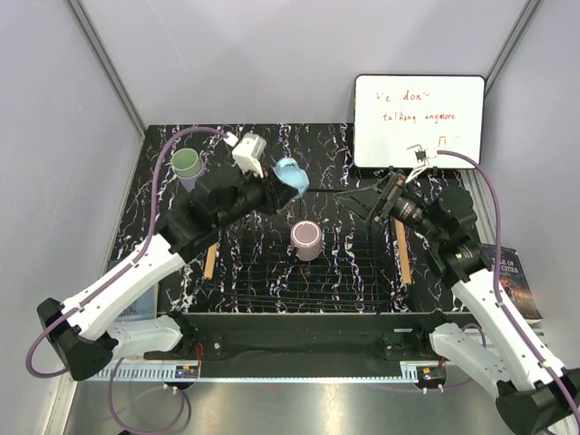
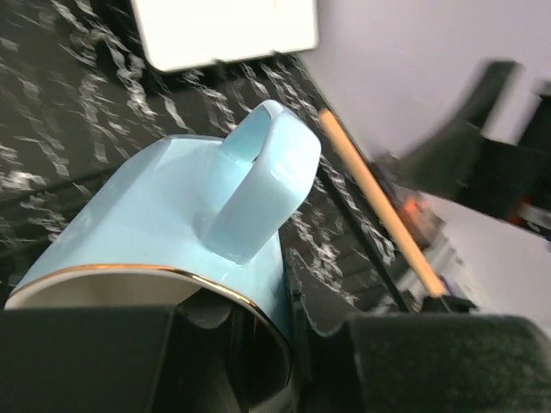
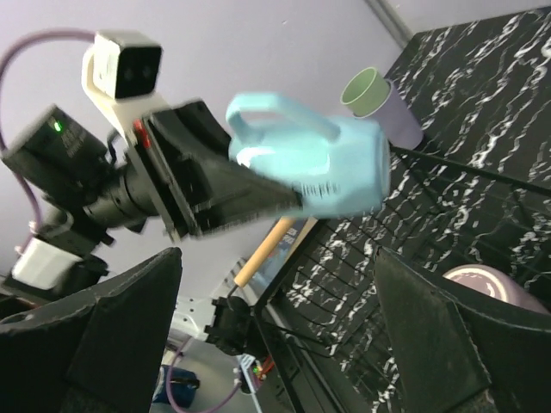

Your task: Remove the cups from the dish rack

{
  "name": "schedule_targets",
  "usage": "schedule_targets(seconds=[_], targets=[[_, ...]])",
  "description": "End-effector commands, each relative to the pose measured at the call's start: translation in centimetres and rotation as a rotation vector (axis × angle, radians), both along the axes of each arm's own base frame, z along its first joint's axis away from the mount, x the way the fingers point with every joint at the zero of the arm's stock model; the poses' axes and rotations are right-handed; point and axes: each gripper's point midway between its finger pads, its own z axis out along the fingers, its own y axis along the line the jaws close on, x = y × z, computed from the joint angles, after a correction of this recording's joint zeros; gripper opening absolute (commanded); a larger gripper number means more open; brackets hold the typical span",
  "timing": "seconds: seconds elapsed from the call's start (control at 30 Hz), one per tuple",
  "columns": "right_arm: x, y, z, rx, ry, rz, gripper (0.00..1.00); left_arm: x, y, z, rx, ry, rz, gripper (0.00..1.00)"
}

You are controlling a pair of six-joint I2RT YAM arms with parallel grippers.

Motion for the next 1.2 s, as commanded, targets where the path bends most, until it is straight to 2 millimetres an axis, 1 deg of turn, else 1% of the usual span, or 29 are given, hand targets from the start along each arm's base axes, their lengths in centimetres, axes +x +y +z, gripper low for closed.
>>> schedule_targets(seconds=[0.0,0.03,0.1,0.13,0.17,0.2,0.23,0.27,0.3,0.33,0.4,0.43,0.5,0.53,0.63,0.73,0.83,0.9,0.93,1.0,1.03,1.1,1.13,1.17], targets=[[0.2,-1.6,-0.3,-0.091,-0.023,-0.101,1.0,4.3,3.9,7.0,0.041,-0.169,0.203,0.0],[0.2,-1.7,-0.5,-0.1,-0.014,-0.103,1.0,5.7,5.5,6.2,0.077,-0.142,0.263,0.0],[0.2,-1.8,-1.0,-0.112,-0.011,-0.111,1.0,6.8,7.2,6.7,0.084,-0.141,0.314,0.0],[0.2,-1.9,-1.3,-0.118,-0.002,-0.112,1.0,7.7,8.6,6.0,0.109,-0.115,0.357,0.0],[0.1,-1.9,-1.6,-0.122,0.001,-0.112,1.0,8.1,9.4,6.4,0.115,-0.115,0.385,0.0],[0.1,-2.0,-1.7,-0.126,0.003,-0.116,1.0,8.7,10.7,6.2,0.145,-0.111,0.434,0.0],[0.2,-2.0,-2.0,-0.134,0.009,-0.119,1.0,9.2,12.1,5.1,0.199,-0.075,0.482,0.0],[0.3,-2.1,-2.2,-0.141,0.011,-0.123,1.0,9.5,13.2,5.8,0.214,-0.078,0.524,0.0],[0.3,-2.1,-2.3,-0.146,0.011,-0.125,1.0,10.0,14.9,5.6,0.256,-0.064,0.599,0.0],[0.3,-2.1,-2.4,-0.15,0.012,-0.126,1.0,10.2,16.8,4.6,0.303,-0.018,0.649,0.0],[0.5,-2.1,-2.5,-0.153,0.013,-0.129,1.0,10.7,18.6,4.4,0.313,0.009,0.701,0.0],[0.6,-2.1,-2.6,-0.155,0.017,-0.129,1.0,10.9,20.1,4.0,0.324,0.029,0.742,0.0],[0.7,-1.9,-2.8,-0.159,0.024,-0.125,1.0,11.0,22.0,3.0,0.356,0.065,0.802,0.0],[0.7,-1.9,-2.7,-0.156,0.025,-0.125,1.0,10.9,23.4,2.1,0.384,0.096,0.836,0.0],[0.6,-1.9,-2.6,-0.152,0.024,-0.123,1.0,10.6,25.8,0.3,0.442,0.155,0.904,0.0],[0.6,-1.9,-2.7,-0.156,0.024,-0.119,1.0,10.5,27.8,-1.4,0.472,0.206,0.955,0.0],[0.7,-1.8,-3.2,-0.157,0.043,-0.117,1.0,10.6,28.4,-4.0,0.507,0.268,0.961,0.0],[0.8,-1.8,-3.4,-0.156,0.049,-0.118,1.0,10.6,28.8,-6.2,0.517,0.327,0.961,0.0],[0.8,-1.8,-3.6,-0.156,0.057,-0.117,1.0,10.4,28.7,-8.2,0.535,0.371,0.949,0.0],[0.8,-1.8,-3.7,-0.158,0.062,-0.117,1.0,10.6,28.3,-10.1,0.516,0.407,0.933,0.0],[0.8,-1.7,-3.9,-0.156,0.069,-0.115,1.0,10.4,28.2,-11.9,0.53,0.443,0.922,0.0],[0.8,-1.7,-4.0,-0.157,0.071,-0.115,1.0,10.7,28.1,-13.2,0.512,0.467,0.914,0.0],[0.8,-1.7,-4.2,-0.158,0.075,-0.115,1.0,10.8,28.0,-14.4,0.52,0.494,0.908,0.0],[0.8,-1.7,-4.3,-0.158,0.079,-0.116,1.0,10.9,27.8,-14.8,0.506,0.507,0.895,0.0]])
